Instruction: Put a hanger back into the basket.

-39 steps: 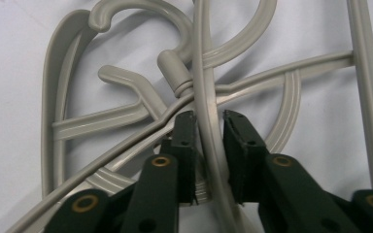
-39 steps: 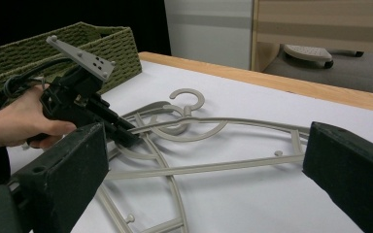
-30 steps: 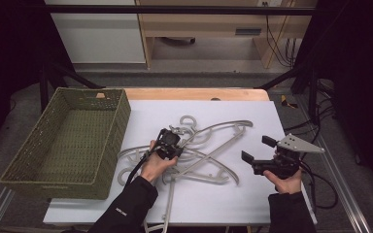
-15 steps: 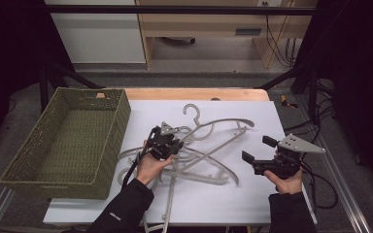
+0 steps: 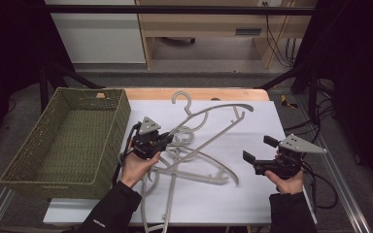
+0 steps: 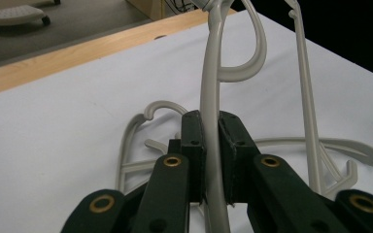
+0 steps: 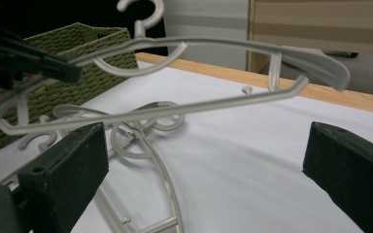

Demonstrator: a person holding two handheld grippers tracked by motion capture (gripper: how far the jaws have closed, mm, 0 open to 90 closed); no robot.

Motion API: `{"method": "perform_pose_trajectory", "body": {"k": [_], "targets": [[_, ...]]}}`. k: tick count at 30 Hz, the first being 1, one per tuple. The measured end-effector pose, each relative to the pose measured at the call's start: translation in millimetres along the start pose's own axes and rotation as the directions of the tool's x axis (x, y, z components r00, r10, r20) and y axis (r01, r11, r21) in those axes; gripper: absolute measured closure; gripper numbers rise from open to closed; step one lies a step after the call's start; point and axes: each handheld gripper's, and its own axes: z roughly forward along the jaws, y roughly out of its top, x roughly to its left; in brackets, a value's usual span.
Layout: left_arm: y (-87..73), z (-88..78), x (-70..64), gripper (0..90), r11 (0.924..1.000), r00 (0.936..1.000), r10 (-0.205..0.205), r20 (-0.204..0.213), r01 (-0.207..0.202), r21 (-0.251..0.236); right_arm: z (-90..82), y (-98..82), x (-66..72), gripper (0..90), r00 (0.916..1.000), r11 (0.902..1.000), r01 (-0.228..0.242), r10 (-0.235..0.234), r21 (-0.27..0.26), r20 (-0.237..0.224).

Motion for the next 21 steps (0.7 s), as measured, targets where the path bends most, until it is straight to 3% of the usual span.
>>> {"method": "perform_pose_trajectory", "body": {"k": [13, 17, 21], "targets": [[18.1, -49.8, 5.3, 81.4, 0.9976, 0.9994, 0.032, -0.011, -0.032, -0.061, -2.1, 0.3, -0.9, 2.6, 1.0, 1.0, 0.005, -0.005, -0.002, 0.006], [22.3, -65.2, 12.9, 81.4, 0.9963, 0.9989, 0.044, -0.013, -0.045, -0.073, -2.3, 0.3, -1.0, 2.6, 1.0, 1.0, 0.004, -0.004, -0.002, 0.006], [21.9, -78.6, 23.3, 81.5, 0.9953, 0.9978, 0.051, -0.043, -0.054, -0.081, -1.9, 0.2, -0.7, 2.6, 1.0, 1.0, 0.002, -0.002, 0.001, 0.008]]}}
